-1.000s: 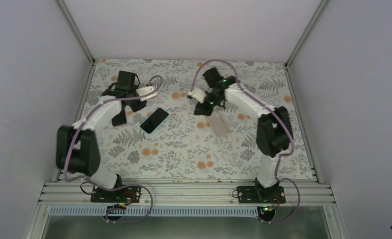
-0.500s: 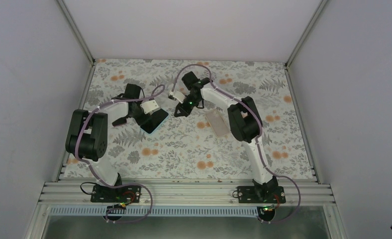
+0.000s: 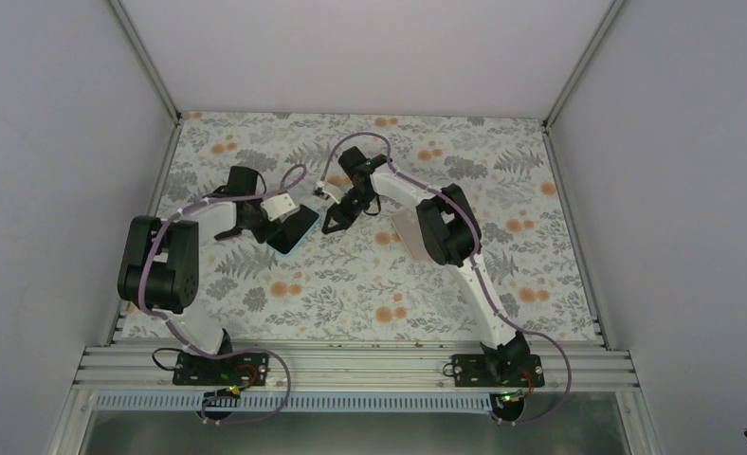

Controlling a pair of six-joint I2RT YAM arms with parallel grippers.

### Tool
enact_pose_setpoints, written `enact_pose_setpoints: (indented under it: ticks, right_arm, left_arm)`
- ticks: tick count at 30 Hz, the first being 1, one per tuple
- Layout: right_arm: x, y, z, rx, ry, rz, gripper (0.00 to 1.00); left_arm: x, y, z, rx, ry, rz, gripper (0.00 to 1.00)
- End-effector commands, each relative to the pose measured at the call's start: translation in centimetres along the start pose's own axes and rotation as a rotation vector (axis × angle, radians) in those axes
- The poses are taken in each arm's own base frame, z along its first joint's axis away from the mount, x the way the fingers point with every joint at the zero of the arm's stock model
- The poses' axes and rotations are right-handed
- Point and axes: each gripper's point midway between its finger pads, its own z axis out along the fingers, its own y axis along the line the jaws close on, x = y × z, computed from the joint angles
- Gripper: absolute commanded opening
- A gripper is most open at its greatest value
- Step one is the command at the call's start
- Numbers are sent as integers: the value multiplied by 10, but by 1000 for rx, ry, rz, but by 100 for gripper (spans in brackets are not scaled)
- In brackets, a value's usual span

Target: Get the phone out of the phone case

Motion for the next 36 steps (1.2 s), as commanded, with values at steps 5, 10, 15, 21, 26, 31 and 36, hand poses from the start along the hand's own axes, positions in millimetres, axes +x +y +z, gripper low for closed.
enact_pose_setpoints:
  ticks: [5, 10, 15, 21, 26, 31, 36]
  right_arm:
    - [3, 0, 20, -37, 19, 34, 4]
    - [1, -7, 27, -8, 28, 49, 3]
    - [1, -18, 32, 24, 31, 70, 4]
    - [3, -24, 35, 47, 36, 78, 4]
    - [-5, -27, 32, 77, 21, 69, 3]
    - [-13, -37, 29, 112, 3, 60, 3]
    - [-28, -41, 26, 118, -25, 33, 3]
  left_arm:
    - [-19, -13, -54, 33, -106, -18, 2]
    - [-3, -3, -47, -16, -39, -7, 2]
    - [40, 1, -9, -45, 108, -33, 2]
    - [46, 12, -1, -80, 112, -55, 2]
    - [32, -15, -7, 46, 64, -40, 2]
    - [29, -74, -7, 215, 108, 32, 2]
    - [18, -119, -9, 366, 129, 70, 2]
